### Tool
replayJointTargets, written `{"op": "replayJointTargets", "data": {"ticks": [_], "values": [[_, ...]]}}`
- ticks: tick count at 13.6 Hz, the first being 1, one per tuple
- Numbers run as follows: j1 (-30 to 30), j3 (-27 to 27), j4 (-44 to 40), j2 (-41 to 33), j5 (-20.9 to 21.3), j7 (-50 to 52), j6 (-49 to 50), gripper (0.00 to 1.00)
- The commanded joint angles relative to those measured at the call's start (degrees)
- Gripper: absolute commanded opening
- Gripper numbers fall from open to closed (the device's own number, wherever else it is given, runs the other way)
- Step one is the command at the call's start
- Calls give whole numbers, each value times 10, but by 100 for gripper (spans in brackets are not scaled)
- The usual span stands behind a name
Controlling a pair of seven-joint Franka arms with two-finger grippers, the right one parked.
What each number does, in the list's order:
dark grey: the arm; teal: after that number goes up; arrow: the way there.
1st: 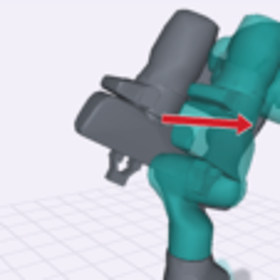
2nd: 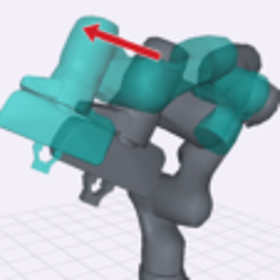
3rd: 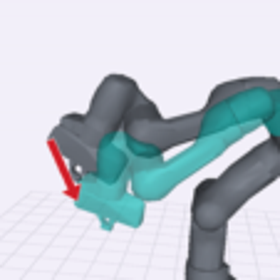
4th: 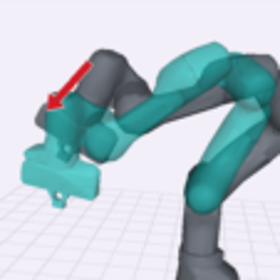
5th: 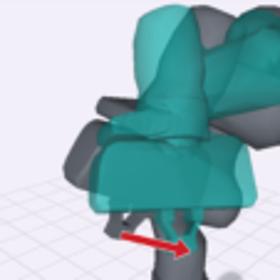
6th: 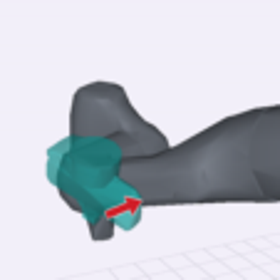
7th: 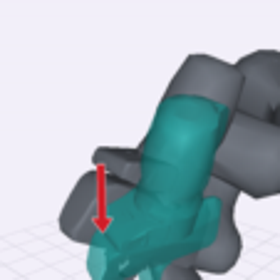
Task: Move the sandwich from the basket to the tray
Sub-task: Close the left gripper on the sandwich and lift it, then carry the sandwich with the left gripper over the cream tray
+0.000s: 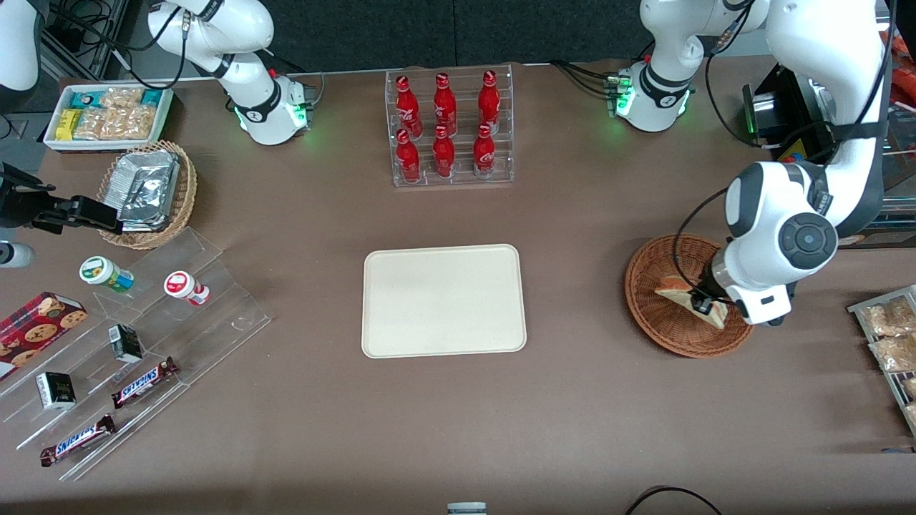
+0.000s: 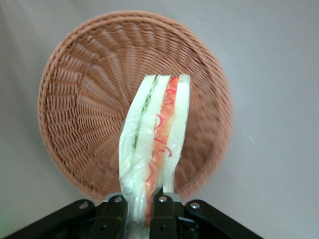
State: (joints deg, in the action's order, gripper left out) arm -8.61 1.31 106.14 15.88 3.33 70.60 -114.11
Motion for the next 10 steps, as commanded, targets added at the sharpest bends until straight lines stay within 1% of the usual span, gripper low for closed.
{"op": "replayJointTargets", "data": {"ticks": [1,2,3,5,7,10], "values": [[-58,-5,-38,5,27,6,27,0],[-80,-5,-47,6,39,5,37,0],[-101,-5,-59,13,41,2,41,0],[-157,-5,-112,50,55,3,43,0],[-196,-5,-157,87,55,2,42,0],[-265,-5,-219,148,52,-56,42,0]]}}
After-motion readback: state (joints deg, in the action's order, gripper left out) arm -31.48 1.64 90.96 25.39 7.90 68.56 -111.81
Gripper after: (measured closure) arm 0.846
